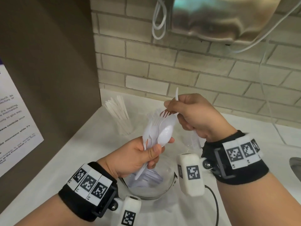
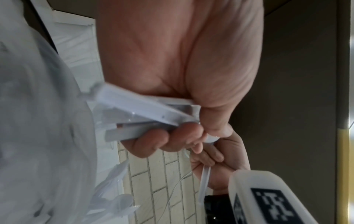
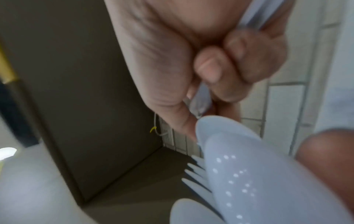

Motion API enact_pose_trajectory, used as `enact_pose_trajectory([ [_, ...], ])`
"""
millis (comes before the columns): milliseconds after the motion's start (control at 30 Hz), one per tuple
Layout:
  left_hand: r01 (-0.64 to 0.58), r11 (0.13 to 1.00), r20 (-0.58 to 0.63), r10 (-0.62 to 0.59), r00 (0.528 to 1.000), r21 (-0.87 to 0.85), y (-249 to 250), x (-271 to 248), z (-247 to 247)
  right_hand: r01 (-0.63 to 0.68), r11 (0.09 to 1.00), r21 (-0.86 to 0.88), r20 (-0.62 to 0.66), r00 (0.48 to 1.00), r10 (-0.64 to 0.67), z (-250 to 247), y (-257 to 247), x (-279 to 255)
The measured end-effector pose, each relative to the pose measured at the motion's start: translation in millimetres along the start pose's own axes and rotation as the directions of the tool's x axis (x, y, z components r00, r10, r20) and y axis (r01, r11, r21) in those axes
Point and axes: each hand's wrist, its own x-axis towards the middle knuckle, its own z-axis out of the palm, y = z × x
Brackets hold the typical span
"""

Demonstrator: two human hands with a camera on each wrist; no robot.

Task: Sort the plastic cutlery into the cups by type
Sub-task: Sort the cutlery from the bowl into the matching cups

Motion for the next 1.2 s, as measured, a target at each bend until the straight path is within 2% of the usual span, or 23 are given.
enact_pose_trajectory([
  [67,0.006,1.000,-0.014,-0.006,1.000,0.006,-1,-1,0,0.060,0.998,-0.003,-0.064,0.996,-0.060,0,0,0],
  [100,0.004,1.000,-0.021,-0.004,1.000,0.010,0,-1,0,0.067,0.998,-0.018,-0.051,0.996,-0.068,-1,1,-1],
  [233,-0.003,0.989,-0.091,0.017,0.996,0.150,4,1,-1,-0.051,0.995,-0.084,0.113,0.992,0.060,1,2,-8],
  [300,0.013,0.983,-0.111,0.008,0.994,0.185,4,2,-2,-0.067,0.995,-0.076,0.071,0.995,0.073,1,2,-9],
  [467,0.017,0.990,-0.105,-0.002,0.994,0.139,0,0,-1,0.003,0.997,0.071,-0.099,0.995,0.004,5,1,-7],
  [533,0.027,0.994,-0.092,-0.018,0.996,0.102,1,0,-1,-0.027,0.992,0.124,-0.064,0.997,0.035,5,-1,-8],
  [667,0.016,0.991,-0.090,-0.004,0.996,0.132,4,0,0,-0.113,0.977,0.182,0.059,0.993,0.104,2,-1,-8],
  [767,-0.044,0.985,-0.069,0.057,0.996,0.169,5,1,3,-0.153,0.981,0.120,0.071,0.987,0.145,8,2,-8],
  [833,-0.038,0.990,-0.091,0.051,0.995,0.138,5,1,6,-0.155,0.986,0.058,0.041,0.987,0.153,14,3,-10],
  [933,0.001,0.997,-0.112,0.008,0.994,0.079,1,2,3,-0.101,0.995,0.025,-0.078,0.992,0.103,16,0,-10],
  [1000,0.013,0.998,-0.095,-0.007,0.995,0.068,-1,1,1,-0.031,0.997,0.068,-0.158,0.987,0.042,15,-3,-10],
  [1100,0.042,0.999,-0.086,-0.040,0.996,0.022,-3,1,-1,0.117,0.987,0.108,-0.214,0.972,-0.091,16,-8,-10],
  [1200,0.074,0.996,-0.072,-0.077,0.994,-0.040,-5,4,0,0.277,0.960,0.026,-0.258,0.930,-0.262,20,-11,-5],
])
